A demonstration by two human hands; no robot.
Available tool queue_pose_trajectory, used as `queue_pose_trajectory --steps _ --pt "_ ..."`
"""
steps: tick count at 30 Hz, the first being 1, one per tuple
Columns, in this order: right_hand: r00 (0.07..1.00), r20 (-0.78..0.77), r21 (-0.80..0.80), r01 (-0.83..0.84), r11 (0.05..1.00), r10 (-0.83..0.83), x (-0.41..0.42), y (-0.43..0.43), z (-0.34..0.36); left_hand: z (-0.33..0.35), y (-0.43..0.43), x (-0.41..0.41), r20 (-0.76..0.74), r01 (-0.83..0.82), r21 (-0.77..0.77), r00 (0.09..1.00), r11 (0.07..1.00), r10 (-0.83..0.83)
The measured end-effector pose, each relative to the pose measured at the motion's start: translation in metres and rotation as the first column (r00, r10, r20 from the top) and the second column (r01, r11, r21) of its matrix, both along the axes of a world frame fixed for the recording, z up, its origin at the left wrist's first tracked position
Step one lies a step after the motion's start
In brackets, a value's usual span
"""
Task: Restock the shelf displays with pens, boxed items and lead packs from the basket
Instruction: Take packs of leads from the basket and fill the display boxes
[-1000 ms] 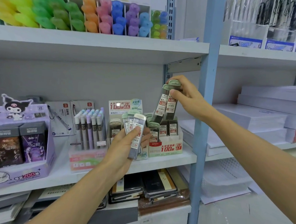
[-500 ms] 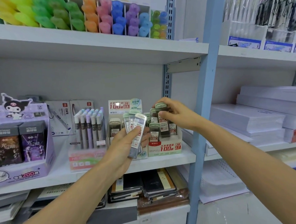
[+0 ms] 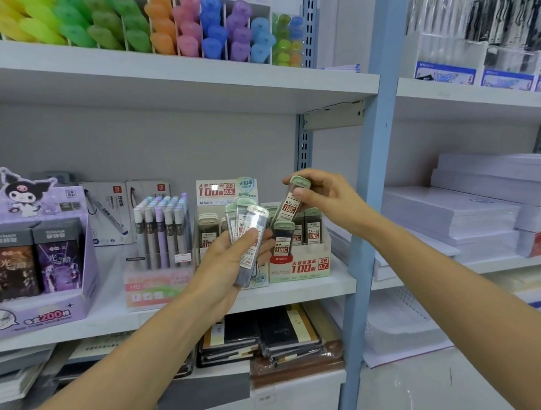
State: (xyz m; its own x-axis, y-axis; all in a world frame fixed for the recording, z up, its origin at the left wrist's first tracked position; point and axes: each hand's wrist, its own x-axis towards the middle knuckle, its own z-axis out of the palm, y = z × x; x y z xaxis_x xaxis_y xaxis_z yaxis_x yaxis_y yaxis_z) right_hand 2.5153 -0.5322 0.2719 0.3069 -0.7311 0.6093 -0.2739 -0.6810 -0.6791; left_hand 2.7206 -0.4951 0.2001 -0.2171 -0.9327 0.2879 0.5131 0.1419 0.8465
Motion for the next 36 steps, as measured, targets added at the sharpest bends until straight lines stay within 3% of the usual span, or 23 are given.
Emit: queue_pose_trajectory --steps 10,15,19,21,25,29,36 --pt "0.960 -0.255 -0.038 0.107 0.994 -0.113 0.007 0.004 -0.013 0.002 0.004 0.001 0.037 0.004 -0.027 0.999 1.000 -0.003" --pt "0.969 -0.167 -0.074 0.173 0.982 -0.183 0.010 0.004 -0.020 0.002 0.007 0.004 0.078 -0.033 -0.014 0.996 0.999 0.034" --pt "0.941 -0.255 -0.083 0.207 0.975 -0.222 0.008 0.006 -0.020 0.003 0.010 0.005 0.127 -0.052 -0.030 0.990 0.998 0.055" --pt "0.938 -0.229 -0.119 0.237 0.964 -0.259 0.010 0.011 -0.017 0.002 0.012 0.005 0.170 -0.050 -0.051 0.984 0.997 0.058" --pt "0.988 -0.057 -0.050 0.142 0.989 -0.144 0.022 0.026 -0.008 0.003 0.017 0.002 0.259 -0.011 -0.074 0.965 0.997 0.030" --pt "0.981 -0.189 0.086 0.048 0.995 -0.032 0.035 0.033 -0.006 0.004 0.025 -0.002 0.361 0.071 -0.119 0.932 0.990 -0.023" --pt "0.996 -0.092 0.122 0.001 0.993 0.010 0.026 0.039 -0.008 0.008 0.023 0.004 0.401 0.087 -0.094 0.915 0.992 -0.042"
